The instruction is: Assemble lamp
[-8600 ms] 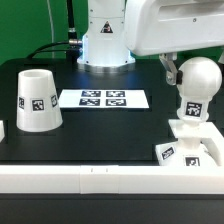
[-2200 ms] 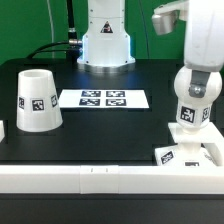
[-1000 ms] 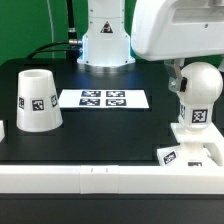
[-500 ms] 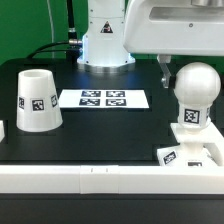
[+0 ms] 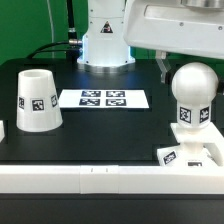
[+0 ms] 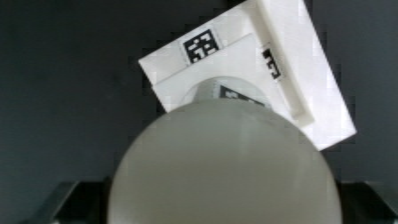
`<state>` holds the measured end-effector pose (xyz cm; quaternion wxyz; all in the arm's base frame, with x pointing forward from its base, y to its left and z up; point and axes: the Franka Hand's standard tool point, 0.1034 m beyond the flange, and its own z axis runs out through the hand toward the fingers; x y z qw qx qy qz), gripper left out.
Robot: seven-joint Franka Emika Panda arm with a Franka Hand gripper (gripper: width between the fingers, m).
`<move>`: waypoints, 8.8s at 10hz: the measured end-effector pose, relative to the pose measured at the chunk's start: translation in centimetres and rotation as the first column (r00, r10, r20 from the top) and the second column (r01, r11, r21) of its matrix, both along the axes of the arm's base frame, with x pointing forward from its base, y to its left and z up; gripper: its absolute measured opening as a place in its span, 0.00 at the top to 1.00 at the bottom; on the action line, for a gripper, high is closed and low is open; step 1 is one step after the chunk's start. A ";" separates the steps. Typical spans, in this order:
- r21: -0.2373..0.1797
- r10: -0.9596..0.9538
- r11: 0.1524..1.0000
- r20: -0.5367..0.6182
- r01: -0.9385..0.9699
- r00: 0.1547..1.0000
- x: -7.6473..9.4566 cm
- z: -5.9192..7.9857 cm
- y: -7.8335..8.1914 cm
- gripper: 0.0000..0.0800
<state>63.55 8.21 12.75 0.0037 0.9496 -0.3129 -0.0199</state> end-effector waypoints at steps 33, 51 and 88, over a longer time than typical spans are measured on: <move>0.078 0.876 0.469 0.085 -0.880 0.474 -0.5 -0.3 1.1 0.13; -0.007 0.716 -0.698 -0.020 -0.716 -0.697 0.4 -1.2 -0.3 0.16; 0.029 -0.333 0.942 -0.046 0.334 0.942 -0.6 -1.7 1.2 0.28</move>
Offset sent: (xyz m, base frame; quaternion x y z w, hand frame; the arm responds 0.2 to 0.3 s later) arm -0.0001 -0.0021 -0.0047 0.0112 -0.0058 0.2122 0.9771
